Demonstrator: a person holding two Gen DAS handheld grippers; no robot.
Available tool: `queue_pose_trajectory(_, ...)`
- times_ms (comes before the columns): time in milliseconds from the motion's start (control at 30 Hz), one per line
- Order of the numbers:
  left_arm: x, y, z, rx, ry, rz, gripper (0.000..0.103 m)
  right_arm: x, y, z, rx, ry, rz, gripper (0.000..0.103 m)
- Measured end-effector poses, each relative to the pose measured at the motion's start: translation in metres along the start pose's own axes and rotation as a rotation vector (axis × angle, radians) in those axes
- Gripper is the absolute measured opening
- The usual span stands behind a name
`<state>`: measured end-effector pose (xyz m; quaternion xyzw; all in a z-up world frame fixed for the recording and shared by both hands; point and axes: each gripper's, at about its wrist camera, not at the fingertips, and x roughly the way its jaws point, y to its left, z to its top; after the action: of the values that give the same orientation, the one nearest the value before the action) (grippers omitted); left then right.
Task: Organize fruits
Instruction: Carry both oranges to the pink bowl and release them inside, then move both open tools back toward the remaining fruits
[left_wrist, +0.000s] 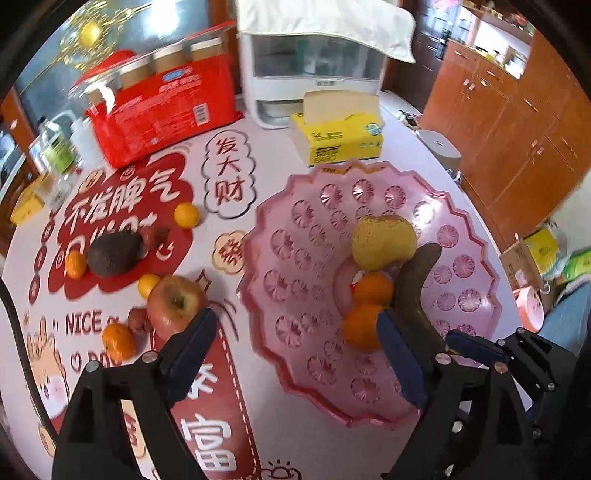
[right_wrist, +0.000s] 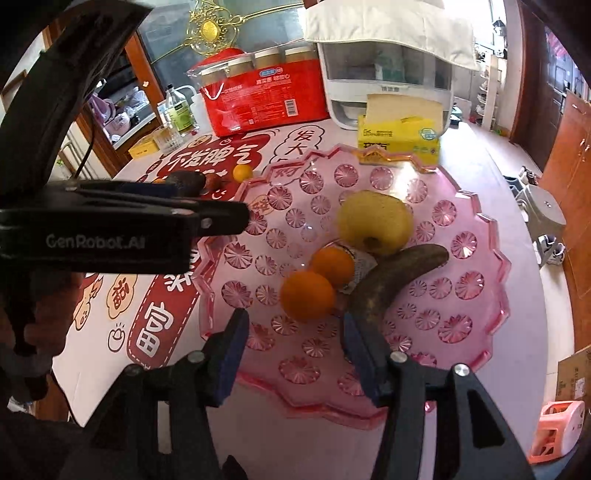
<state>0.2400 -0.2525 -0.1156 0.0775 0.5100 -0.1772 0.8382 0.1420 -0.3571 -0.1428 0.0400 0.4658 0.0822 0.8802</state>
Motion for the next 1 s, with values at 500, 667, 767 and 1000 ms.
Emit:
queue_pose_trajectory(500, -0.03, 0.057, -0.072, -0.227, 0.046, 0.054, 0.088, -0.018, 0.007, -0.023, 0.067, 0.011, 0.039, 0.054)
queue_pose_trajectory(667, -0.043, 0.078, -0.093, -0.289, 0.047, 0.09, 0.088, -0.022, 0.02, -0.03, 0.058, 0.012, 0.064, 0.054)
queue_pose_trajectory(767, -0.052, 0.09, -0.103, -0.325, 0.046, 0.099, 0.088, -0.024, 0.029, -0.034, 0.054, 0.018, 0.086, 0.054)
queue_pose_trajectory(1000, -0.071, 0.126, -0.125, -0.416, 0.042, 0.146, 0.09, -0.026, 0.054, -0.037, 0.032, 0.016, 0.126, 0.054)
